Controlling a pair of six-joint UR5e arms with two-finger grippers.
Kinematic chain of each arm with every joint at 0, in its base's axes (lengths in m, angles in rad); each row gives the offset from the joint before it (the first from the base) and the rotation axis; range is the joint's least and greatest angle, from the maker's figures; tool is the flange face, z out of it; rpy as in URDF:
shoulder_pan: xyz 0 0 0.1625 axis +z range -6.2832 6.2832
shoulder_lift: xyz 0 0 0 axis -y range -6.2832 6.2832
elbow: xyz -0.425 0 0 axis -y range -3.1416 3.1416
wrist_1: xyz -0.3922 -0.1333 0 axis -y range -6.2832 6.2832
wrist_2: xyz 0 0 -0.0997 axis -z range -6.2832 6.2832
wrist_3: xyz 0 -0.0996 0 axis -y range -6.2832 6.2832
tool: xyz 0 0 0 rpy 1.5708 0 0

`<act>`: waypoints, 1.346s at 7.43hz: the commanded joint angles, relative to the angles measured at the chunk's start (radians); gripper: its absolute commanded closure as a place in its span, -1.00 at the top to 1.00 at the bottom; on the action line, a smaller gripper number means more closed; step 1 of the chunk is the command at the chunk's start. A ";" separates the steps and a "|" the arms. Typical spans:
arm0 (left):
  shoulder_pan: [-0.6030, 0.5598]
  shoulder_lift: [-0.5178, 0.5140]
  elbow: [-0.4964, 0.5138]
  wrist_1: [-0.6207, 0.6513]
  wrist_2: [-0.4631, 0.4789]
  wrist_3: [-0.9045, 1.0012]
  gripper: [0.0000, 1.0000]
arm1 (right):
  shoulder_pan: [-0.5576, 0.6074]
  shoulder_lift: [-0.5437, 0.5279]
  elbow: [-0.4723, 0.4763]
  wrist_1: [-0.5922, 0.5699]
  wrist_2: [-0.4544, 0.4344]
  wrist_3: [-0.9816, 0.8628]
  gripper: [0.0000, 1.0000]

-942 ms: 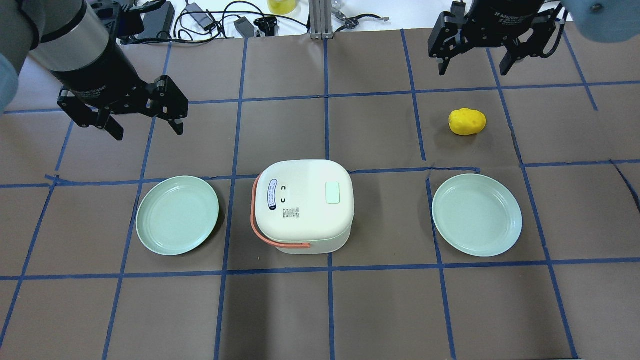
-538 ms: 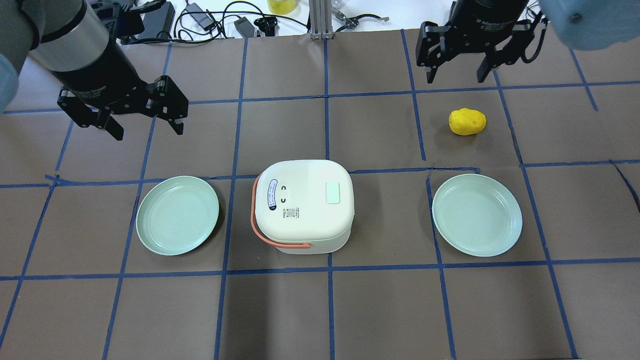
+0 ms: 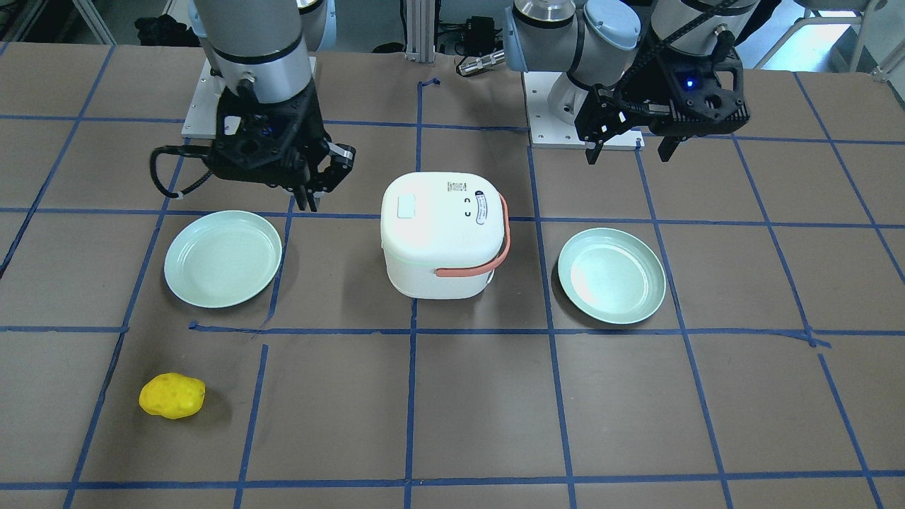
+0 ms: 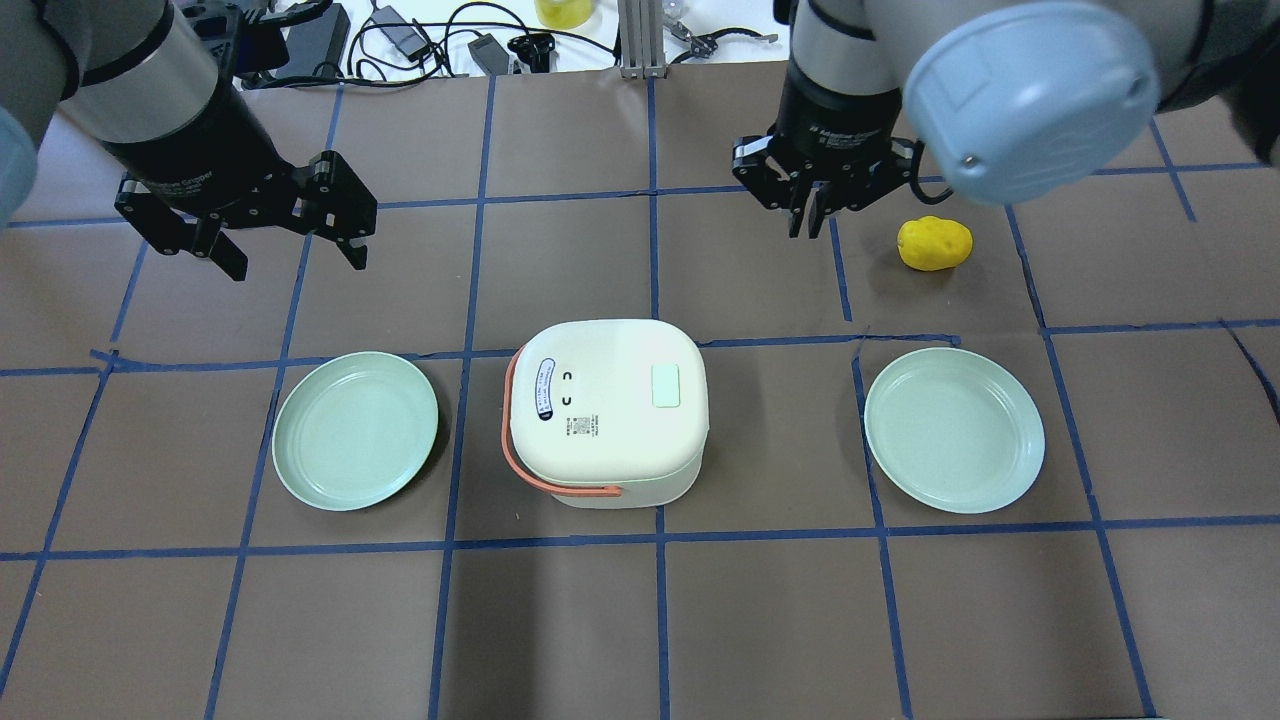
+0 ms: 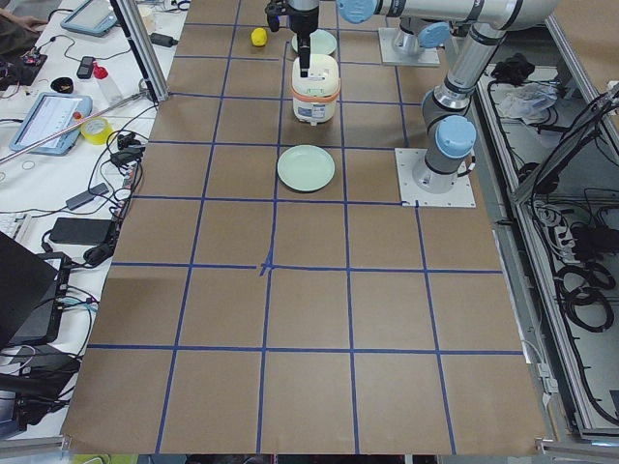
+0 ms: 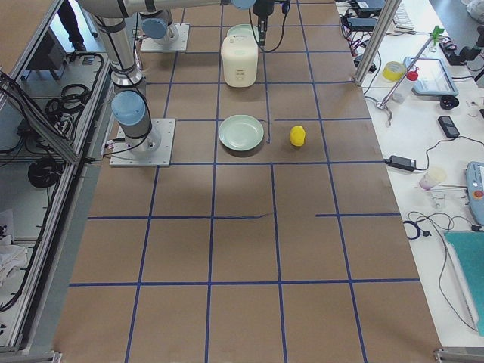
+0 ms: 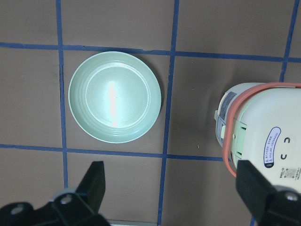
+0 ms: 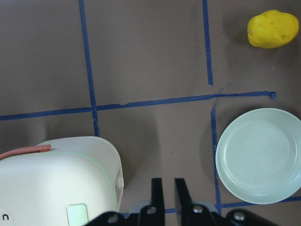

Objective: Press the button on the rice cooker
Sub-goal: 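Move the right gripper over the rice cooker's green lid button, then lower the right gripper and press down on the green button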

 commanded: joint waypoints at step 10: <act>0.000 0.000 0.000 0.000 0.000 -0.002 1.00 | 0.178 0.054 0.185 -0.192 0.038 0.138 -0.93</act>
